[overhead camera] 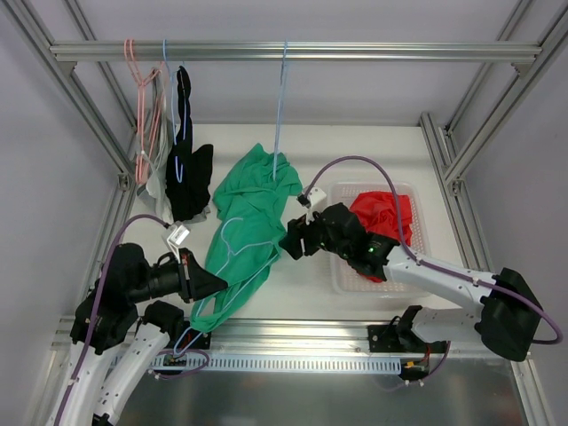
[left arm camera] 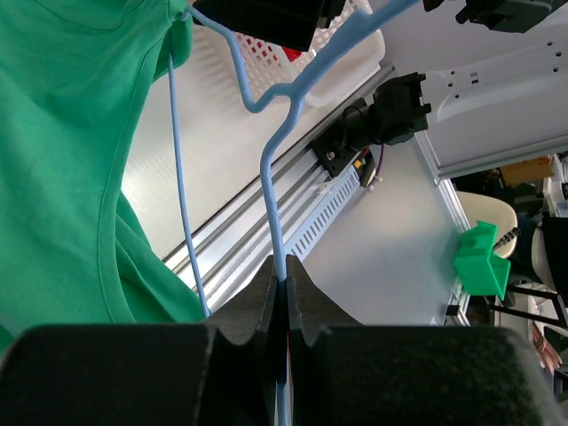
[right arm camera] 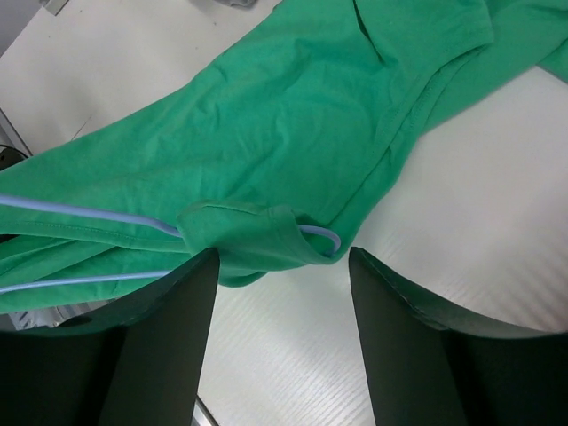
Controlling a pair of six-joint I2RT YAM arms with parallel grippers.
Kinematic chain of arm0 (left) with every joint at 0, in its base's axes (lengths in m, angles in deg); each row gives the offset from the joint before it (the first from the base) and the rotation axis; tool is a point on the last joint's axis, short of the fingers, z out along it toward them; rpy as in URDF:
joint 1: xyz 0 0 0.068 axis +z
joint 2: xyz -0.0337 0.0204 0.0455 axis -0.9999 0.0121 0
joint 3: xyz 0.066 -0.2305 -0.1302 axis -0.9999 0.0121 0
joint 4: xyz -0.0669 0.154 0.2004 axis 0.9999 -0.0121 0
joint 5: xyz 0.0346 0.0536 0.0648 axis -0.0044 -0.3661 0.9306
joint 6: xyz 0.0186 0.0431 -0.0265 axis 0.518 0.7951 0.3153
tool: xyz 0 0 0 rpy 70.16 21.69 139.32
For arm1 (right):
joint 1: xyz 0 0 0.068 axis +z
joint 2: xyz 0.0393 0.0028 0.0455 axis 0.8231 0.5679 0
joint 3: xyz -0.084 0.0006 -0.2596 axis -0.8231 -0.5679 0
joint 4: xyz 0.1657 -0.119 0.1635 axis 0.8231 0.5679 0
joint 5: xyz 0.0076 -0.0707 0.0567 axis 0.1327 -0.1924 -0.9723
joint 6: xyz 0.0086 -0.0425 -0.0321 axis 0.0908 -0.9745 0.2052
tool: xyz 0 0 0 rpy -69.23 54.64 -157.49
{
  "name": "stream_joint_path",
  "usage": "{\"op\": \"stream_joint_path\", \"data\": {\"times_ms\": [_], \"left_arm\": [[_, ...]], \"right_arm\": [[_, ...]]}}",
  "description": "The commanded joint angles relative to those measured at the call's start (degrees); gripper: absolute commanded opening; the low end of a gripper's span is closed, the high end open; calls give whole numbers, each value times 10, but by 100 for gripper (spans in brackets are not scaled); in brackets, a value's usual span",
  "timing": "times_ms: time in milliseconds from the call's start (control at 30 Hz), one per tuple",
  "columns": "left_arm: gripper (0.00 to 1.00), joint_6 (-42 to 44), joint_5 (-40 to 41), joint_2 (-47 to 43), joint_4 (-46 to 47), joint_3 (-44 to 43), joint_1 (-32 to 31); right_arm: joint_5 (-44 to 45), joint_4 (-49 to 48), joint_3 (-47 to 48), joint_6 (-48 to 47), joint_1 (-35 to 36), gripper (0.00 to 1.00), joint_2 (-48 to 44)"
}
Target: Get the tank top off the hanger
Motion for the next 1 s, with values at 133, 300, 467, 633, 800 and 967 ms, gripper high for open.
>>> {"op": "stream_joint_path", "data": {"times_ms": [133,300,467,633,800,967], "left_arm": [[0,-12,-33,19,21,-42,1],[0,-11,-26,25,21,-52,1],[0,-6,-33,31,20,-66,1],[0,-2,-35,36,21,-71,1],[0,2,-30,37,20,-66,1],[0,6,-51,43,21,-70,1]], "right_arm": [[-6,-56,42,-20,15,56,21],[-34,-63,48,-18,16,64,43],[-35,-79,43,-19,18,43,44],[-27,-106,34,-51,17,0,41],[44,-88,20,-59,11,0,-17],[130,-45,11,-41,-36,0,-77]]}}
